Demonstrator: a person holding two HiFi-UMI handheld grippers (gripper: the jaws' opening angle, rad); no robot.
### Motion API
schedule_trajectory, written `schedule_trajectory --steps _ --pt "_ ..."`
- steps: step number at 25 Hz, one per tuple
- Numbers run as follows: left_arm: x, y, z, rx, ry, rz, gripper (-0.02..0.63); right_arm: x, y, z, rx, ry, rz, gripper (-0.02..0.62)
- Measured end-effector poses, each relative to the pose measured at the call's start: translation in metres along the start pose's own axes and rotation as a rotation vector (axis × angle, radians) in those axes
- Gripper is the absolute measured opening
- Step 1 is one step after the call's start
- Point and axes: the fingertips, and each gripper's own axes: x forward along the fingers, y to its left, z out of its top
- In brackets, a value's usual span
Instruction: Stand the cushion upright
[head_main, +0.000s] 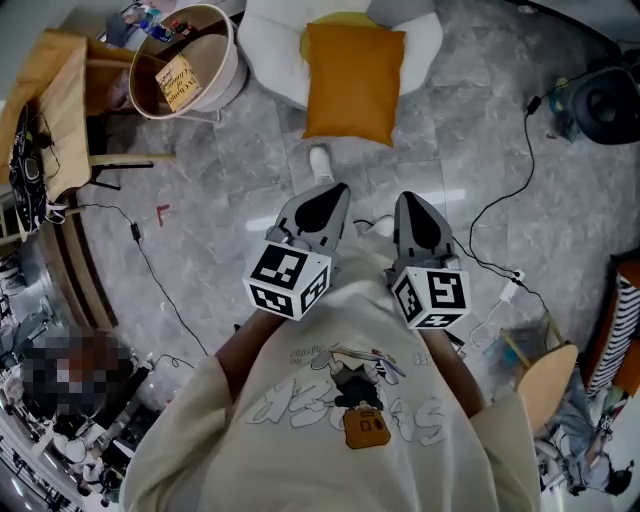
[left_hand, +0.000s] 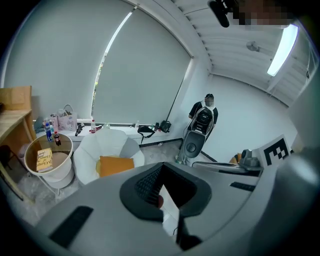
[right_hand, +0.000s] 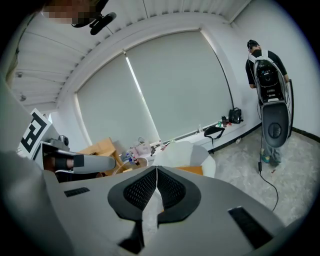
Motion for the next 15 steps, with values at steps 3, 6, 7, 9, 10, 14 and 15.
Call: schedule_trajectory --steps 3,6,7,9,10,14,15 --pt "0.016 0.031 0.017 -0.006 0.001 -0.012 0.005 0.034 -0.007 0.011 0.028 0.008 -0.050 0.026" --pt "0.025 0.071 0.036 -0.008 -0.013 -0.004 0.005 0.070 -0.004 0.024 0.028 0.017 -0.075 0.026" --pt "0.028 0.086 0.043 -0.009 -0.020 0.002 0.005 0.081 -0.003 0.030 0.024 0.018 -0.083 0.026" --pt "0.030 0.112 0.057 -0.017 -0.033 0.012 0.005 0.099 0.002 0.043 0.016 0.014 -0.101 0.026" --pt "0.030 0.123 0.065 -0.024 -0.039 0.014 0.005 0.106 0.004 0.049 0.012 0.011 -0.111 0.026" --pt "0.037 0.162 0.096 -0.031 -0.068 0.006 0.005 0.137 0.011 0.075 0.004 0.000 -0.151 0.026" --pt "0.039 0.171 0.102 -0.030 -0.072 0.002 0.005 0.144 0.012 0.080 0.003 -0.003 -0.162 0.026"
